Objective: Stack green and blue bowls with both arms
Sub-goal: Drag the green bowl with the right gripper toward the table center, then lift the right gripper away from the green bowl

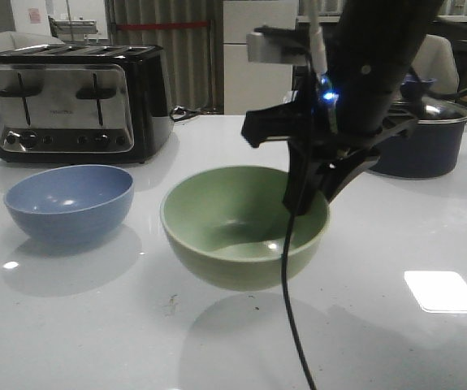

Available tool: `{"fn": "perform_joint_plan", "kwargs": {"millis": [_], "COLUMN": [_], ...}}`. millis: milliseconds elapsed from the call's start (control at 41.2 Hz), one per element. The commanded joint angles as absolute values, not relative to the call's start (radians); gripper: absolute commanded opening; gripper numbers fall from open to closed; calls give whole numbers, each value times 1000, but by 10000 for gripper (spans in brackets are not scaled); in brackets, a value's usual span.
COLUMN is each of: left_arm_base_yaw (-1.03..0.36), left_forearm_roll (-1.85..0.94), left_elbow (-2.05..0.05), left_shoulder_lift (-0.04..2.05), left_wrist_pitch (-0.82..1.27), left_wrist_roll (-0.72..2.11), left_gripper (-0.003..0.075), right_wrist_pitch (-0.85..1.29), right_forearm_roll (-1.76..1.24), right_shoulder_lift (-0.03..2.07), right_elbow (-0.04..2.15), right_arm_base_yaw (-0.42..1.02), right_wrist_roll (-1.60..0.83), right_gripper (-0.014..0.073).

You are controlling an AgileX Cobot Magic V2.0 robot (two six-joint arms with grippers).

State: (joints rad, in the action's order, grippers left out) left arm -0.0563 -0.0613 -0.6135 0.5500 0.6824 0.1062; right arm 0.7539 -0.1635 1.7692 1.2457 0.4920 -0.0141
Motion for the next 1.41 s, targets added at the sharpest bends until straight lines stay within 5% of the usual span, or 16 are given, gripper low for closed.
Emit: {"fn": "perform_joint_plan", "kwargs": {"millis": [0, 146, 388, 655, 1116, 1382], "left_arm_base_yaw": [-55, -55, -55, -55, -57, -160], "left_forearm_roll": [-69, -69, -69, -69, -92, -92], "left_elbow": [-647, -647, -647, -647, -637, -648], "left_shoulder_lift": [557, 557, 557, 557, 559, 688], "left_wrist_pitch": [617, 617, 619, 619, 615, 607], "left_wrist_roll": [101, 101, 101, 101, 101, 126], "left_gripper": [433, 433, 433, 433, 433, 435], "right_wrist_pitch": [687, 664, 646, 632, 526, 533], "right_forearm_roll": [-172, -171, -166, -146, -133, -133], "right_shoulder_lift": [1765, 1815, 1800, 1585, 1045, 790], "right_elbow": [1267, 1268, 1269, 1204, 780, 616], "right_arm_base_yaw": [496, 496, 496, 502, 516, 516], "right_wrist_roll": [-27, -27, -27, -71, -148, -150], "right_gripper": [129, 178, 438, 434, 434, 434]}}
